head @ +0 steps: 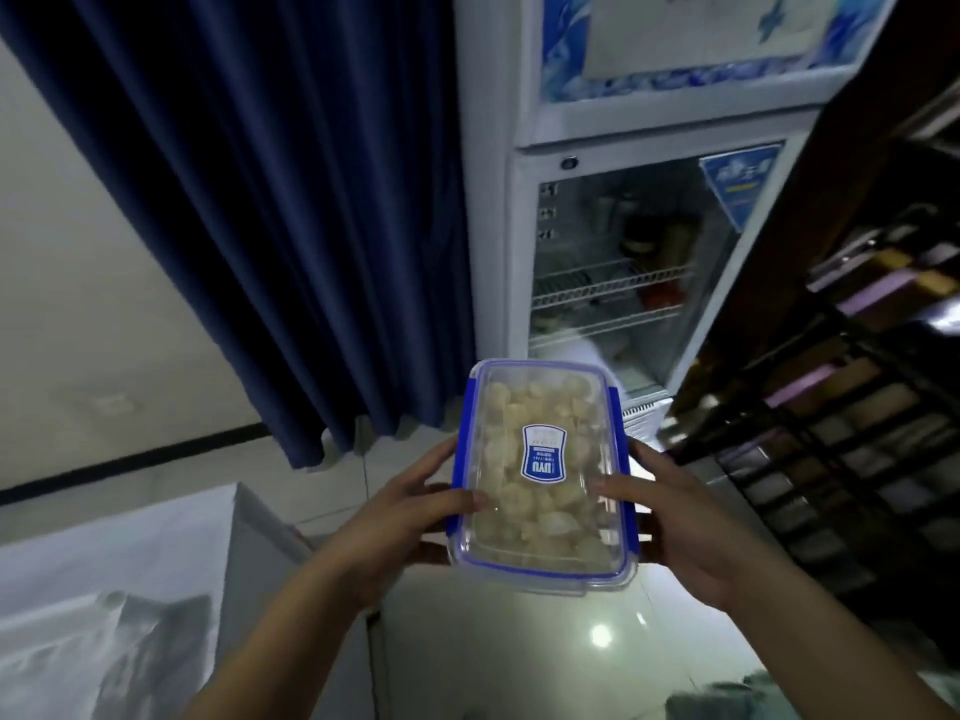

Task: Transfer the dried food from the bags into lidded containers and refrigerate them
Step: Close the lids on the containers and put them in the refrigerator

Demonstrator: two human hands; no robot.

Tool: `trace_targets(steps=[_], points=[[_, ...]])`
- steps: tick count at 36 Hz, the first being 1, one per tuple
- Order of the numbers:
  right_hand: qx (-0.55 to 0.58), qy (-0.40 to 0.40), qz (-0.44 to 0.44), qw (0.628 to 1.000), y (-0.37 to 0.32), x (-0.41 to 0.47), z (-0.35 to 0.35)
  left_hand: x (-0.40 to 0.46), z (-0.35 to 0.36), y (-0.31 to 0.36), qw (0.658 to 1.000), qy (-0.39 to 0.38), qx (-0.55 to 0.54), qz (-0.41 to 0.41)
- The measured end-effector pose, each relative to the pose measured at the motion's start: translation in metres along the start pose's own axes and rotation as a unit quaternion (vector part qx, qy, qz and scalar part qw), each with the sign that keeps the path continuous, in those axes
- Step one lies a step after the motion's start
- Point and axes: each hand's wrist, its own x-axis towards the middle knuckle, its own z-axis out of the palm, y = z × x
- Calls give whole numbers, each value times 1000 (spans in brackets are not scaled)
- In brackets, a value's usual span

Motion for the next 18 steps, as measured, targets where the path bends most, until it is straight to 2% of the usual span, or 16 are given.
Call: trace_targets(steps=[5,7,12,18], points=[[28,78,-21,996,-5,12,-28,66,10,40,993,-97,57,-22],[48,112,-28,992,-6,17,-40,90,17,54,992,-108,64,-19],[84,200,-38,976,-9,44,-77,170,24,100,995,-13,90,39],[142,251,-35,957,-16,91,-124,310,12,165,987,105,85,88]])
